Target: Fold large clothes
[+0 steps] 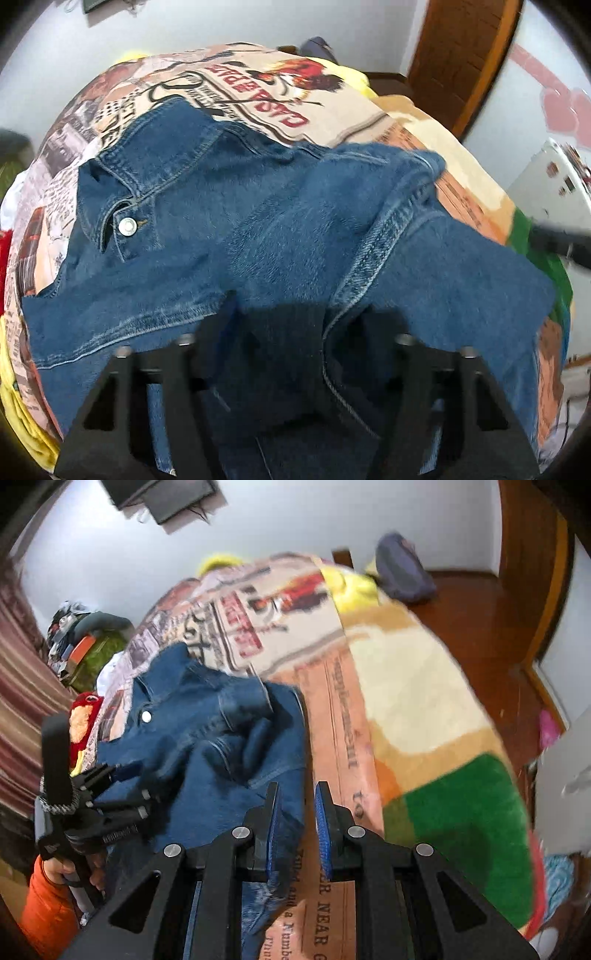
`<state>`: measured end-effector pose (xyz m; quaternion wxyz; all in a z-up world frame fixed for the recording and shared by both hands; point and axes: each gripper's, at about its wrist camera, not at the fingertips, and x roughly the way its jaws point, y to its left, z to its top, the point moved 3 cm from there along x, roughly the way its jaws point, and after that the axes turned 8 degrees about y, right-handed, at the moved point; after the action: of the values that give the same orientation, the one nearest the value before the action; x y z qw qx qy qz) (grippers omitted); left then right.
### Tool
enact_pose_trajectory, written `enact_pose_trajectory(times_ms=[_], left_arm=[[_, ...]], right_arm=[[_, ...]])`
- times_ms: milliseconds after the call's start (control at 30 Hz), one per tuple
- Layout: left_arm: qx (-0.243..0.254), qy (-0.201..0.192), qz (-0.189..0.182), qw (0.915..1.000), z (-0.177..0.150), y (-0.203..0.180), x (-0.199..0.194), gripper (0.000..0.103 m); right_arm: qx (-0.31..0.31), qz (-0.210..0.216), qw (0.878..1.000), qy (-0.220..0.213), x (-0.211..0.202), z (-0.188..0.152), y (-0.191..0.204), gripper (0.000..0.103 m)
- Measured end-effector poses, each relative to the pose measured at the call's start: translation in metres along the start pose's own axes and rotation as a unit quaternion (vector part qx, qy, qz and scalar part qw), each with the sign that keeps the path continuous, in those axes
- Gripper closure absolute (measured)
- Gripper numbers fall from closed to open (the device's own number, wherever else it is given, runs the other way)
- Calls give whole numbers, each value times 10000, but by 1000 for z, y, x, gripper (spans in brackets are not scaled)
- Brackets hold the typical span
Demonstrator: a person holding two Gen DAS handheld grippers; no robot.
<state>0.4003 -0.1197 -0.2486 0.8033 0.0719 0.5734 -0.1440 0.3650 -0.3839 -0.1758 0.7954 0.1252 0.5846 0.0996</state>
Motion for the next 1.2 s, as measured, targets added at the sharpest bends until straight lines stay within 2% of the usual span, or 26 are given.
enact_pose_trajectory(times_ms=[33, 133, 200, 267, 467, 533, 600, 700, 800, 867, 900, 933, 1133, 1200], left_arm=[[-67, -41, -34, 10000, 2, 1, 0, 67], [-147, -164, 59, 9997, 11, 5, -5, 87], [-221, -328, -36, 9992, 17, 9, -16, 89], [-242, -654, 0, 9976, 27, 14, -37, 89], [-341, -1672, 27, 9853, 42, 31, -111, 90], [-378, -1818, 113, 9825, 38, 40, -123, 90], [-473, -1796, 196, 9824, 27, 55, -124, 89], [-681, -1383, 363, 9874, 8, 82, -101, 81], [-987, -837, 364, 9909, -17, 108, -70, 73], [-1245, -529, 456, 9898, -38, 128, -48, 64], [-1367, -452, 436, 9886, -49, 137, -40, 50], [-1475, -438, 410, 9872, -59, 145, -37, 38], [-1753, -440, 385, 9828, -101, 168, -30, 22], [-1867, -464, 349, 9807, -110, 173, -31, 21]], right_arm=[[73, 67, 9999, 97, 7, -1, -3, 88], [234, 279, 9987, 348, 27, -7, -5, 88], [181, 327, 9984, 424, 34, -11, 1, 88], [38, 354, 9980, 516, 39, -15, 10, 88], [-524, 345, 9961, 624, 39, -19, 45, 88], [-766, 250, 9951, 570, 37, -17, 58, 88], [-989, 80, 9939, 471, 38, -16, 67, 88], [-1286, -178, 9899, 574, 53, -21, 76, 88], [-1335, -189, 9890, 616, 64, -29, 75, 88], [-1382, -186, 9886, 573, 63, -32, 74, 88], [-1371, -170, 9887, 582, 63, -33, 74, 88], [-1351, -156, 9889, 599, 64, -33, 73, 88], [-1343, -191, 9888, 617, 67, -34, 75, 88], [-1352, -226, 9887, 604, 68, -35, 76, 88]])
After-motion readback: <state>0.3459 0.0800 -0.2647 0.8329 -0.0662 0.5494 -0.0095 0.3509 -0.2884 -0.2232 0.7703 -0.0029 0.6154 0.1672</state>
